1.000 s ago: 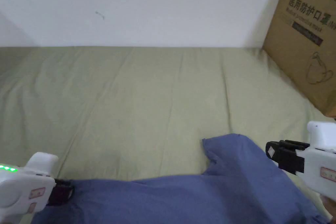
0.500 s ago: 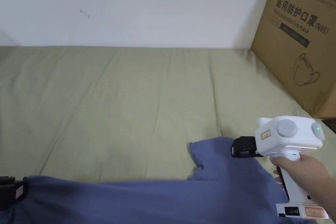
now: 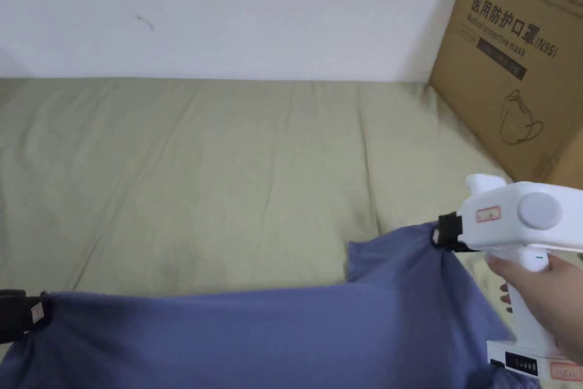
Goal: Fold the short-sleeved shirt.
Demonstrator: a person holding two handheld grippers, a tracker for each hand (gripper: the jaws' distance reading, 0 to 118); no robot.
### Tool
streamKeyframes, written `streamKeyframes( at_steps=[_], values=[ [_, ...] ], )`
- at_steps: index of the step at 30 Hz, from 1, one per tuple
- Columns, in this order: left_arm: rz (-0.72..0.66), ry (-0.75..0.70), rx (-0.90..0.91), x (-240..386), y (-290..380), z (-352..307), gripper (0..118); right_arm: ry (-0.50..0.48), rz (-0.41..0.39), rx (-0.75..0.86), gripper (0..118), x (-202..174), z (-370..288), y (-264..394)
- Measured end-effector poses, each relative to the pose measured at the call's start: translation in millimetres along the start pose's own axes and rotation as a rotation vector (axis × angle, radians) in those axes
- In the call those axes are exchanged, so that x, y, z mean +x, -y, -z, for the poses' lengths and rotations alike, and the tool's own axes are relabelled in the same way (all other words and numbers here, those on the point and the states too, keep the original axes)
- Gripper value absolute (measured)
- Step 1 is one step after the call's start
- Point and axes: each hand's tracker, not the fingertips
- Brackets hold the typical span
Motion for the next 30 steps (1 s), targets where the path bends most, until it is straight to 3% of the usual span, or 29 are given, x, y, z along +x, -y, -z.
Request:
streamKeyframes(
  at_steps=[7,12,15,18,23,27,28,30],
  values=[
    [0.068,-0.003,0.133,21.5,-25.8,-18.3,0,0.015,0.013,0.173,1,-0.3,-52.8,-19.6],
    [0.148,0.007,0.107,28.2,-34.2,-17.3,0,0.012,0.006,0.179,1,-1.6,-71.8,-9.7],
    [0.168,0.027,0.065,19.5,-24.8,-10.1,0,0.022,0.004,0.169,1,5.7,-86.5,25.5],
    [0.194,0.06,0.042,9.5,-5.7,-10.2,0,0.002,0.067,0.097,1,21.5,-101.2,81.1],
    [0.239,0.128,0.003,-7.9,39.5,-26.3,0,0.012,0.092,-0.018,1,41.9,-120.5,176.2],
    [0.218,0.154,-0.026,-20.9,78.0,-34.4,1,0.004,0.17,-0.079,1,49.0,-121.6,220.1],
    [0.21,0.154,-0.033,-22.2,84.1,-35.8,2,0.001,0.183,-0.074,1,58.3,-115.1,222.6],
    [0.213,0.1,-0.02,-24.4,90.9,-42.4,32,0.008,0.201,-0.043,5,57.0,-118.5,226.9]
  ],
)
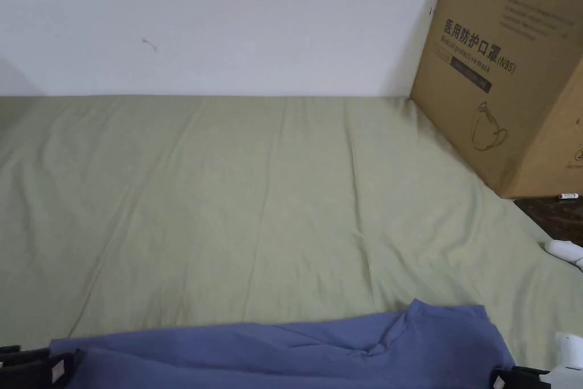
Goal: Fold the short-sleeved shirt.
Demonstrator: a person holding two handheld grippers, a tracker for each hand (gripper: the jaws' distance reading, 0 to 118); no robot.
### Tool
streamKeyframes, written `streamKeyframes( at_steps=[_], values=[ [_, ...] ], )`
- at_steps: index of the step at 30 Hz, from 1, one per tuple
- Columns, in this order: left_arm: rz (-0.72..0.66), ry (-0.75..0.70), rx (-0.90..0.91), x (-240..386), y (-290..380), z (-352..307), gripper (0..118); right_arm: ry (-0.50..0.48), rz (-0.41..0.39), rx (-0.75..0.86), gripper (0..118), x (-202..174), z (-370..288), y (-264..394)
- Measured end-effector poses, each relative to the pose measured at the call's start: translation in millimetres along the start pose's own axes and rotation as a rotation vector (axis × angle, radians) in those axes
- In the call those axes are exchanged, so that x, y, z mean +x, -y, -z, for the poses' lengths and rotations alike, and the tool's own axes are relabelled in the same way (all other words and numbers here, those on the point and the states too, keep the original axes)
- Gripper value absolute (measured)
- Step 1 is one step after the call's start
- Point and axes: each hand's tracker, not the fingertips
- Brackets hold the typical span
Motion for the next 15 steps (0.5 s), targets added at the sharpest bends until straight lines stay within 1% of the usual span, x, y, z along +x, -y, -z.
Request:
streamKeyframes(
  at_steps=[1,2,3,4,5,8,10,12,13,15],
  values=[
    [-0.007,-0.006,0.008,0.9,0.2,-5.2,57,0.021,-0.005,0.036,15,-2.1,-4.7,0.0],
    [-0.018,-0.011,0.017,3.0,-0.4,-11.1,90,0.018,-0.014,0.058,47,-2.3,-9.1,-2.6],
    [-0.026,-0.018,0.048,8.2,-2.3,-20.2,106,0.01,-0.024,0.07,81,-5.3,-14.7,-6.4],
    [-0.024,-0.013,0.107,14.7,-6.7,-31.6,114,-0.004,-0.037,0.097,105,-9.3,-21.8,-10.5],
    [-0.028,-0.025,0.143,22.5,-10.9,-40.3,114,-0.02,-0.046,0.136,115,-13.9,-29.8,-14.4],
    [-0.02,-0.018,0.288,62.0,-28.2,-71.9,114,-0.069,-0.118,0.273,115,-43.4,-62.1,-29.9],
    [0.053,-0.03,0.417,96.8,-39.5,-91.9,114,-0.129,-0.184,0.39,115,-71.2,-85.6,-37.7],
    [0.122,-0.114,0.528,134.0,-45.7,-105.3,114,-0.148,-0.277,0.483,115,-98.0,-103.6,-42.3],
    [0.141,-0.19,0.566,150.7,-46.7,-108.2,114,-0.132,-0.318,0.545,115,-115.6,-113.6,-41.0],
    [0.151,-0.246,0.628,180.1,-47.5,-110.4,114,-0.11,-0.35,0.63,115,-142.4,-127.7,-36.7]
  ],
)
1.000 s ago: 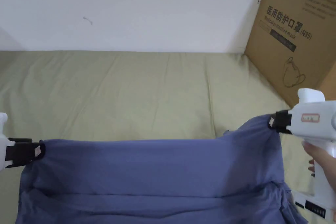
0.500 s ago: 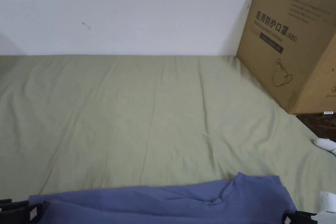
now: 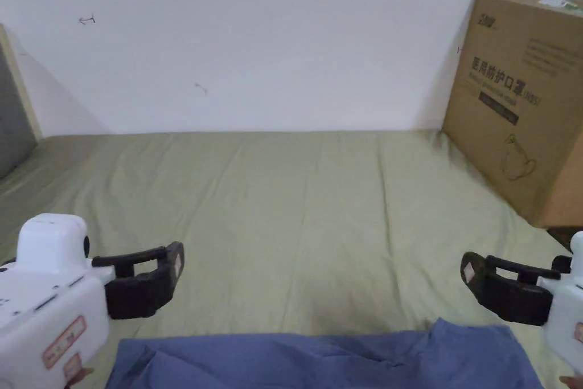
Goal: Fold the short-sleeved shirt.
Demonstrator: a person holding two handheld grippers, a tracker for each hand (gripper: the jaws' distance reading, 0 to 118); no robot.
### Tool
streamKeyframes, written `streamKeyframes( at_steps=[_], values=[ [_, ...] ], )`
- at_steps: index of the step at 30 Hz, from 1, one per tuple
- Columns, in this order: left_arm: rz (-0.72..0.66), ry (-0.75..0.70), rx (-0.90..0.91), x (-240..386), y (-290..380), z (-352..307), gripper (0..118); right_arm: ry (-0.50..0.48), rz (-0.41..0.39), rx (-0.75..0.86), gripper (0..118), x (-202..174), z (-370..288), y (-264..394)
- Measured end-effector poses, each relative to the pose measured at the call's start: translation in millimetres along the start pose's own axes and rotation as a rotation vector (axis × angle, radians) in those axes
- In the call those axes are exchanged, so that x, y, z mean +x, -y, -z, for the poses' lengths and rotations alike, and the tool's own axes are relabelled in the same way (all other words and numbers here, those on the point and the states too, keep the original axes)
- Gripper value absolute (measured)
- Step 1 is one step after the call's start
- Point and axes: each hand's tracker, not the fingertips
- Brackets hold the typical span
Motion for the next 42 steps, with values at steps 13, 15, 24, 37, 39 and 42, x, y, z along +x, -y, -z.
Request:
streamKeyframes(
  at_steps=[13,15,24,37,39,42],
  values=[
    [0.043,-0.081,0.103,89.4,25.8,25.1,0,0.048,-0.05,0.173,0,-57.2,19.4,-4.2],
    [0.021,-0.075,0.115,88.9,20.2,22.7,0,0.064,-0.036,0.176,0,-55.3,17.7,-2.9],
    [-0.109,0.06,-0.015,35.1,16.6,38.0,0,0.113,-0.075,0.147,0,-43.1,29.2,-1.6],
    [-0.901,0.389,-0.602,-193.1,158.9,106.1,118,0.071,-0.038,0.001,0,-28.8,73.2,18.9],
    [-0.965,0.408,-0.612,-199.5,170.6,107.6,118,0.064,-0.049,-0.023,0,-28.5,79.0,24.9],
    [-1.002,0.453,-0.618,-211.9,194.6,116.6,118,0.058,-0.072,-0.06,0,-30.0,86.0,32.3]
  ],
)
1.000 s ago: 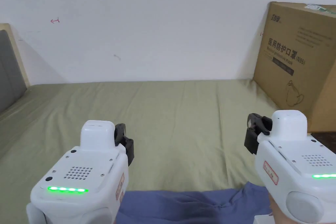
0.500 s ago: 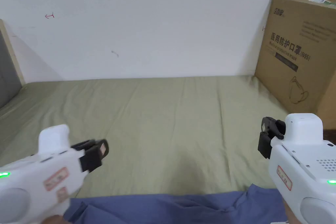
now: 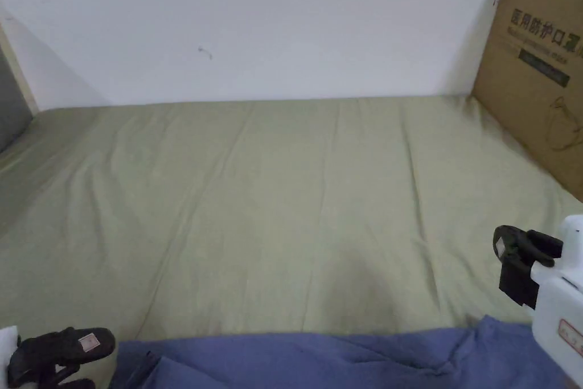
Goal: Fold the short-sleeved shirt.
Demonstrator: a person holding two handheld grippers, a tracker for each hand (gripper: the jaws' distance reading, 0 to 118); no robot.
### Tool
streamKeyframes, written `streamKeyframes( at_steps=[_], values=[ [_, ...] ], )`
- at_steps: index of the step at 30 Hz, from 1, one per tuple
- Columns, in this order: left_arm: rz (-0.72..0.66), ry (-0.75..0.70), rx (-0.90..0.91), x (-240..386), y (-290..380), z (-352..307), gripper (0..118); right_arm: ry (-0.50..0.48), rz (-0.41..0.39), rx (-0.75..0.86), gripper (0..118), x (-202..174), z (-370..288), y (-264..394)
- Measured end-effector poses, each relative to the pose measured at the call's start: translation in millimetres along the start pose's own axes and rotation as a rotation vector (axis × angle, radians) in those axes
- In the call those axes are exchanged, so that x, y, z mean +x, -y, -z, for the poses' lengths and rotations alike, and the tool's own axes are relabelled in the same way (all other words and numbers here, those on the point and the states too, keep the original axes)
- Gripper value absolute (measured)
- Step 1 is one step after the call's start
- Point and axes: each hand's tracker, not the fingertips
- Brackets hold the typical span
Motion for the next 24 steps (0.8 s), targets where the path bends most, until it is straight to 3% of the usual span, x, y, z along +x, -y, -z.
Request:
streamKeyframes(
  at_steps=[4,6,7,13,14,15,16,18,19,24],
  values=[
    [-0.054,-0.001,-0.139,-26.2,4.7,30.7,118,-0.009,-0.011,-0.032,0,-5.3,6.3,5.9],
    [-0.028,0.141,-0.086,-17.4,-2.8,41.5,118,-0.015,-0.017,-0.043,0,-9.2,8.5,6.4],
    [-0.081,0.179,-0.094,-18.6,-4.0,51.4,118,-0.021,-0.019,-0.049,0,-11.6,9.3,6.4],
    [-0.128,0.295,-0.127,-41.7,-3.6,65.7,115,-0.062,-0.037,-0.069,0,-24.3,8.2,6.7],
    [-0.146,0.293,-0.111,-45.0,-3.7,62.5,97,-0.066,-0.039,-0.07,0,-25.5,7.9,6.6],
    [-0.152,0.241,-0.095,-50.8,-1.6,61.0,62,-0.068,-0.043,-0.07,0,-26.9,7.6,6.4],
    [-0.129,0.108,-0.099,-56.1,2.5,63.0,10,-0.071,-0.045,-0.07,0,-27.3,7.7,6.4],
    [-0.02,-0.203,-0.127,-68.7,8.0,58.3,6,-0.073,-0.042,-0.073,0,-27.6,8.7,6.0],
    [-0.02,0.021,-0.105,-48.9,3.4,65.4,6,-0.071,-0.036,-0.076,0,-27.9,9.1,5.5],
    [0.135,-0.231,-0.092,-5.7,7.4,52.5,6,-0.079,-0.004,-0.076,0,-26.1,3.1,-1.0]
  ],
)
